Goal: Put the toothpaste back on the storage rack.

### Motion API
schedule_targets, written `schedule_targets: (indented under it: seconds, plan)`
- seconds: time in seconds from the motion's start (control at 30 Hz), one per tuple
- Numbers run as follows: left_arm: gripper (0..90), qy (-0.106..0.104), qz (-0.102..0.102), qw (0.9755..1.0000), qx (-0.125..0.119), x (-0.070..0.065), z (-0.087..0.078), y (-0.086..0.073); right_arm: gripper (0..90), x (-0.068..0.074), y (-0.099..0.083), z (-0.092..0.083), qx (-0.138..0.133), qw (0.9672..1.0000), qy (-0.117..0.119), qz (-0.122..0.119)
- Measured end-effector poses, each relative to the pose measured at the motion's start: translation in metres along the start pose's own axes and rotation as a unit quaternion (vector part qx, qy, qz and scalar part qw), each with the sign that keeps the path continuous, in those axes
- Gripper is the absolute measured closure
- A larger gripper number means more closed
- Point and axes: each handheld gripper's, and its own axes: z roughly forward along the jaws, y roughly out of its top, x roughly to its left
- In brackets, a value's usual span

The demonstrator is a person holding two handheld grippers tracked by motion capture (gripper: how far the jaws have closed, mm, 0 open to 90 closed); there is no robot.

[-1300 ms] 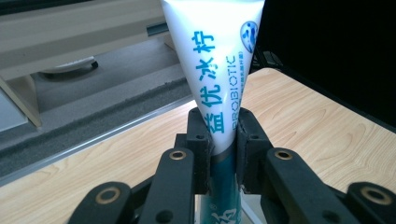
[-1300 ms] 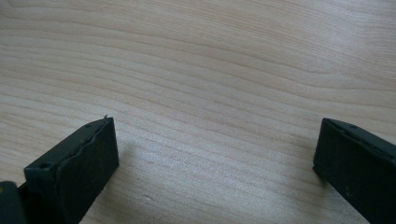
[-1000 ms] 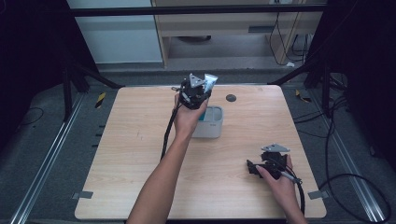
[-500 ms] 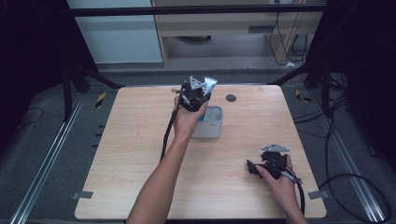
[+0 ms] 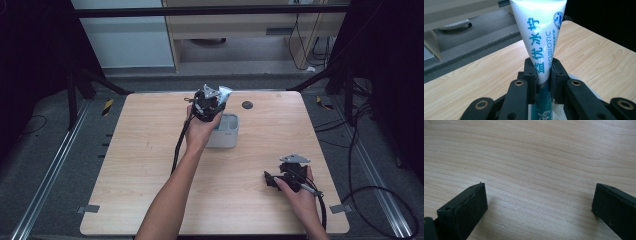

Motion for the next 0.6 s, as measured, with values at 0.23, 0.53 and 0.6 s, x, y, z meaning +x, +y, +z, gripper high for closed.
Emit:
schedule_targets:
  seconds: [0.23,0.53,0.6]
  plan:
    - [77.7,-0.002,0.004,1.0000,0.002,-0.0020,-0.0001,-0.0012,0.3,0.0000,0.0000,0.0000,0.000,1.0000,0.000,0.000]
    - [77.6,-0.007,0.009,0.9999,0.006,-0.0041,0.0004,-0.0052,0.3,0.0000,0.0000,0.0000,0.000,1.0000,0.000,0.000]
    - [77.6,-0.007,0.010,0.9999,0.008,-0.0042,0.0002,-0.0066,0.3,0.0000,0.0000,0.0000,0.000,1.0000,0.000,0.000]
